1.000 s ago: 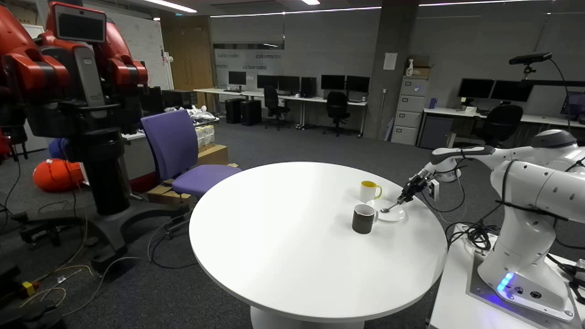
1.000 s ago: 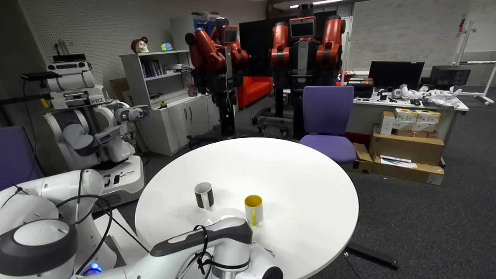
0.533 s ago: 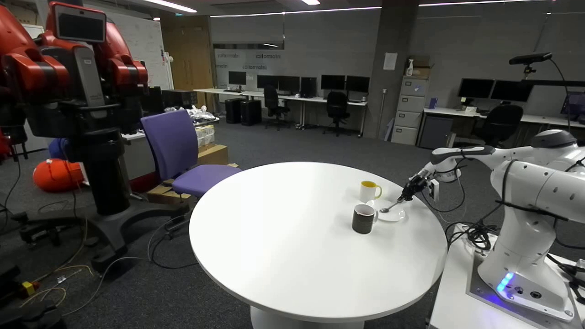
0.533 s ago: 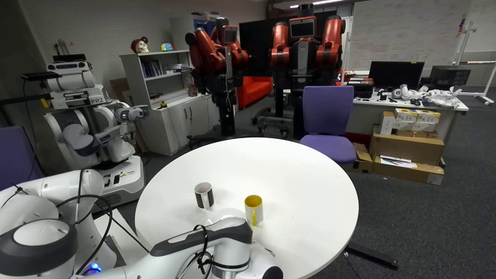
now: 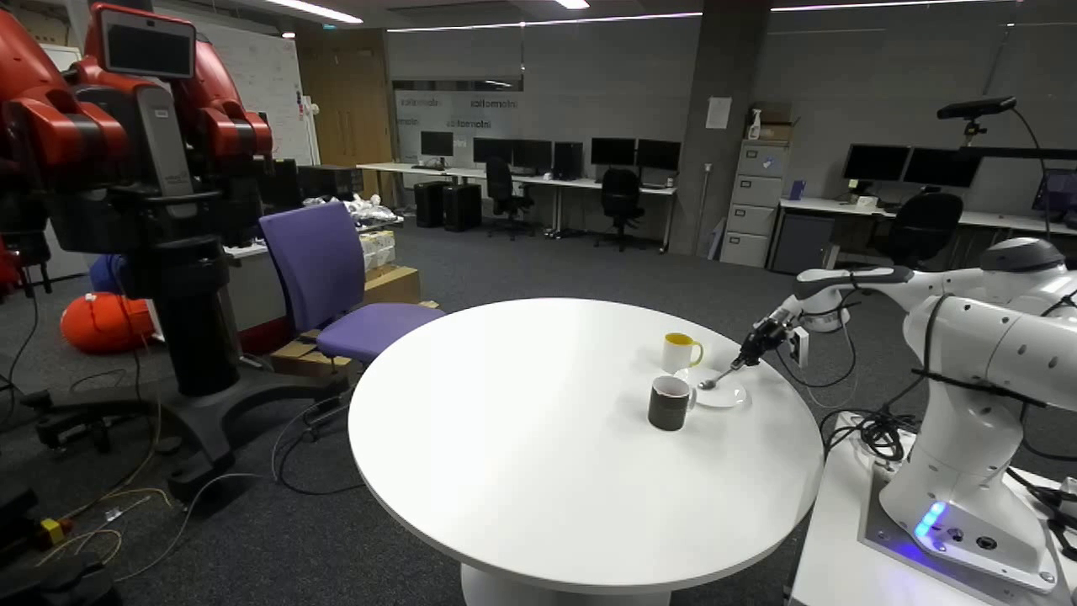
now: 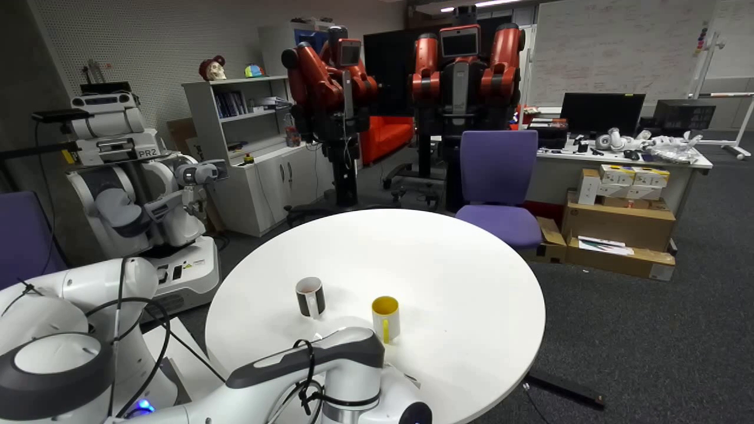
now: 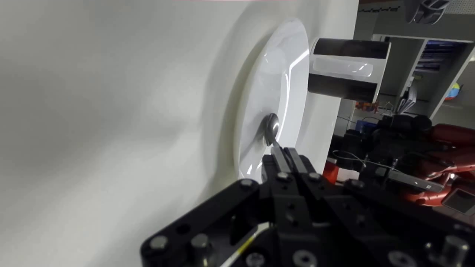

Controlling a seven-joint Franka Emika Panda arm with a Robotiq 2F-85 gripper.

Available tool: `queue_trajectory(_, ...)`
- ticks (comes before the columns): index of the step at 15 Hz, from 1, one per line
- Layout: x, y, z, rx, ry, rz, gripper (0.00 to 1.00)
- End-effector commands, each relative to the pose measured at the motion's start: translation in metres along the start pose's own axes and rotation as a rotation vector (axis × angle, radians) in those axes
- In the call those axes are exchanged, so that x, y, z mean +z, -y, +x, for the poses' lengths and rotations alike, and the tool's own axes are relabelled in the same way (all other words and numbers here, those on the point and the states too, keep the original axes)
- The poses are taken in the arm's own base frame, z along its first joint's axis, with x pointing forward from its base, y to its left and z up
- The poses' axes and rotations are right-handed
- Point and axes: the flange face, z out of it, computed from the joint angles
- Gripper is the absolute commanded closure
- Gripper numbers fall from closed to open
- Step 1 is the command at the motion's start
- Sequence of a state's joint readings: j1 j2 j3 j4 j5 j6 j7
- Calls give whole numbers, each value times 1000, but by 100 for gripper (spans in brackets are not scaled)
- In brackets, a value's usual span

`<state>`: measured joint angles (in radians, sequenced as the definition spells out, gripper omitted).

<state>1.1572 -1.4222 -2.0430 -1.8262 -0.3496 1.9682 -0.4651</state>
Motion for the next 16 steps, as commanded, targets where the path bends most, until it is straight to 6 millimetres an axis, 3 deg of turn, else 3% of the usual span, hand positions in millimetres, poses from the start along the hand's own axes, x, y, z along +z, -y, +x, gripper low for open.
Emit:
queue_trajectory(1, -12, 5, 5, 7, -32, -14, 99)
queue_trajectory(8, -21, 25, 14, -17, -40, -32, 99)
queue_trajectory(16, -22, 67, 36, -33, -14, -92, 99)
